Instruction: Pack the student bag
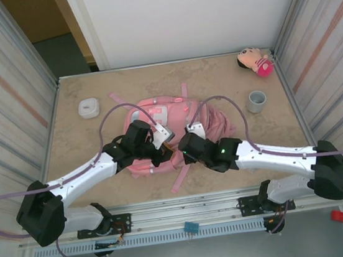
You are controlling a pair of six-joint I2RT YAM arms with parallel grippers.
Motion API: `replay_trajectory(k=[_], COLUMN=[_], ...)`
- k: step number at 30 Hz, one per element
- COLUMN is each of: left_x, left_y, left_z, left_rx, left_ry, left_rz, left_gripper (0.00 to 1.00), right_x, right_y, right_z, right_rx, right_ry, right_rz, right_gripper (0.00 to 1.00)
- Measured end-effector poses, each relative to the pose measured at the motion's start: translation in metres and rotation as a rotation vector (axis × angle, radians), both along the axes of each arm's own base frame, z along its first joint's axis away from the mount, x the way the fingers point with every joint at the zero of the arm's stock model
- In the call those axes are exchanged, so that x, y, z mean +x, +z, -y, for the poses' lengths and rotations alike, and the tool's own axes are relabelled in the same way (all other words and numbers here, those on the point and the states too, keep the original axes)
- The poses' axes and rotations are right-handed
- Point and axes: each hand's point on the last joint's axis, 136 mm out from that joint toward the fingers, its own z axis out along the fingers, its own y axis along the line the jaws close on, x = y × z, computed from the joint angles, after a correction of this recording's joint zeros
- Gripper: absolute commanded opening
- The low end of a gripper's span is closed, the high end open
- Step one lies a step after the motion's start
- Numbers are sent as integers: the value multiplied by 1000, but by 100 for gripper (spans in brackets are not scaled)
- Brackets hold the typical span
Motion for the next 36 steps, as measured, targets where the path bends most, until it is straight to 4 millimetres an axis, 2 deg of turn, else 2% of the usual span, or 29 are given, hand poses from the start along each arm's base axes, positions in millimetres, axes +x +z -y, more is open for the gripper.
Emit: replay_trajectory(k=[7,10,11,15,16,19,22,24,29,36], left_x=[7,8,8,5,6,10,8,3,-10,-23], left_y=[-3,-6,-6,-5,-3,15,31,31,8,-47], left_z=[-7,-12,-13,-22,-26,-41,-60,-76,-109,-120], left_rx=[53,80,86,103,102,41,-56,-88,-81,-93], left_ry=[-1,0,2,46,76,240,443,576,840,1014], left_rz=[56,70,73,47,34,-16,-90,-166,-365,-557], left_gripper=[0,2,9,53,59,69,70,70,73,74], right_x=[9,10,8,0,-2,-7,-9,-11,-16,-28], right_y=[12,10,9,4,1,-5,-7,-9,-15,-17], right_z=[48,57,56,48,48,46,43,41,36,25], right_rx=[36,64,75,108,111,111,111,112,97,90], right_ry=[-33,-9,12,83,92,108,119,128,150,196], right_rz=[-49,-83,-94,-131,-144,-169,-180,-193,-214,-224], right_gripper=[0,0,0,0,0,0,0,0,0,0])
